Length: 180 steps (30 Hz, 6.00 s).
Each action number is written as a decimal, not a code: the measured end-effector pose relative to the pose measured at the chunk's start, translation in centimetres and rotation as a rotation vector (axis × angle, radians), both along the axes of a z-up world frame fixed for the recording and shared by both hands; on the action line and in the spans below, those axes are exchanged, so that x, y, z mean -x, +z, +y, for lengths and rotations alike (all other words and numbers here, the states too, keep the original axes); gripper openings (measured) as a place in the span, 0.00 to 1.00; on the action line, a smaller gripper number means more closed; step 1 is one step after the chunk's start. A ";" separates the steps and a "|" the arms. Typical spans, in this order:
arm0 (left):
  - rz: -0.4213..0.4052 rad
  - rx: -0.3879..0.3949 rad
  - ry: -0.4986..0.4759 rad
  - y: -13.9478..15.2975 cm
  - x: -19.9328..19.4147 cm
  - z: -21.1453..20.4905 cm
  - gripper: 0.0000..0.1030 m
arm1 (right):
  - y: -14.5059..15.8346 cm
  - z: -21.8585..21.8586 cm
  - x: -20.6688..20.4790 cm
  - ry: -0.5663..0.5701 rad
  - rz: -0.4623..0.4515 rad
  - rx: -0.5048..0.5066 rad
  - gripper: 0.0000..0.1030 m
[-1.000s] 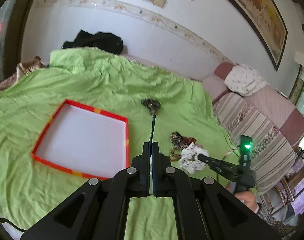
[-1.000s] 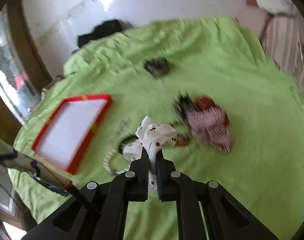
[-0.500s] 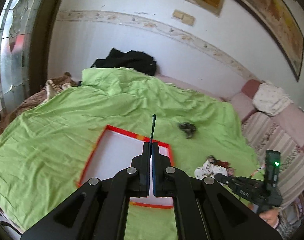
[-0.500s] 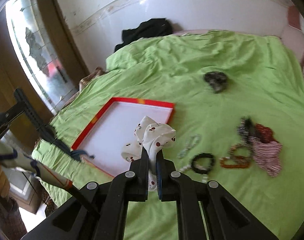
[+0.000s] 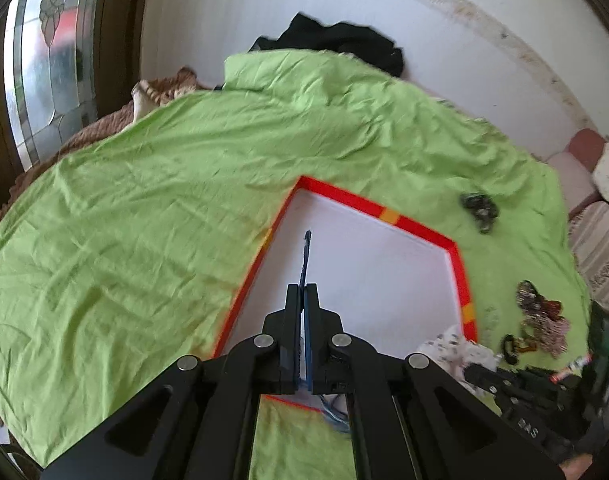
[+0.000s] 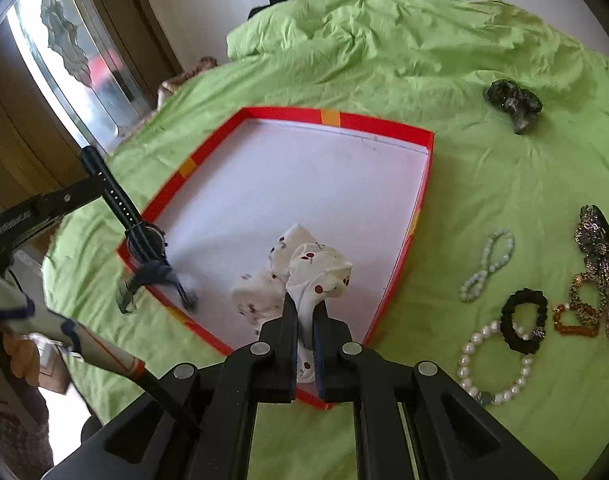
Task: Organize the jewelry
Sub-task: 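Carry the watch with left tool while right tool carries the scrunchie over the lid, then open left tool to drop the watch while right tool releases the scrunchie, then move both tools back toward the remaining jewelry, then grasp the black beaded hair tie with left tool while right tool grasps plaid scrunchie, then carry the hair tie with left tool while right tool carries the plaid scrunchie to the lid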
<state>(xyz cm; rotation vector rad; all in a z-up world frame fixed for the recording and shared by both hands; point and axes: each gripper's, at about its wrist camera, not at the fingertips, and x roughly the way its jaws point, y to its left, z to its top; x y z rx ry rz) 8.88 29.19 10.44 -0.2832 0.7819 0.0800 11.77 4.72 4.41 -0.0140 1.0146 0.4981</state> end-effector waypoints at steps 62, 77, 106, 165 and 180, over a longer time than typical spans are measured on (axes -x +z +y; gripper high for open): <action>0.088 -0.064 -0.370 -1.4 2.6 -25.2 0.65 | -0.8 -30.6 10.7 -0.538 -0.025 -0.028 0.56; 0.208 0.015 -0.526 -6.5 -6.1 -30.1 0.41 | -0.2 -32.6 3.3 -0.547 -0.098 0.006 0.66; 0.197 0.024 -0.602 -6.9 -6.6 -31.9 0.07 | -0.9 -32.1 0.4 -0.545 -0.113 0.011 0.11; 0.001 0.228 0.000 -4.5 -15.3 -0.1 0.07 | 1.4 0.0 -12.4 -0.087 -0.142 0.154 0.10; -0.013 0.195 0.090 -3.9 -14.4 0.7 0.40 | -0.4 0.6 -13.6 -0.117 -0.128 0.189 0.28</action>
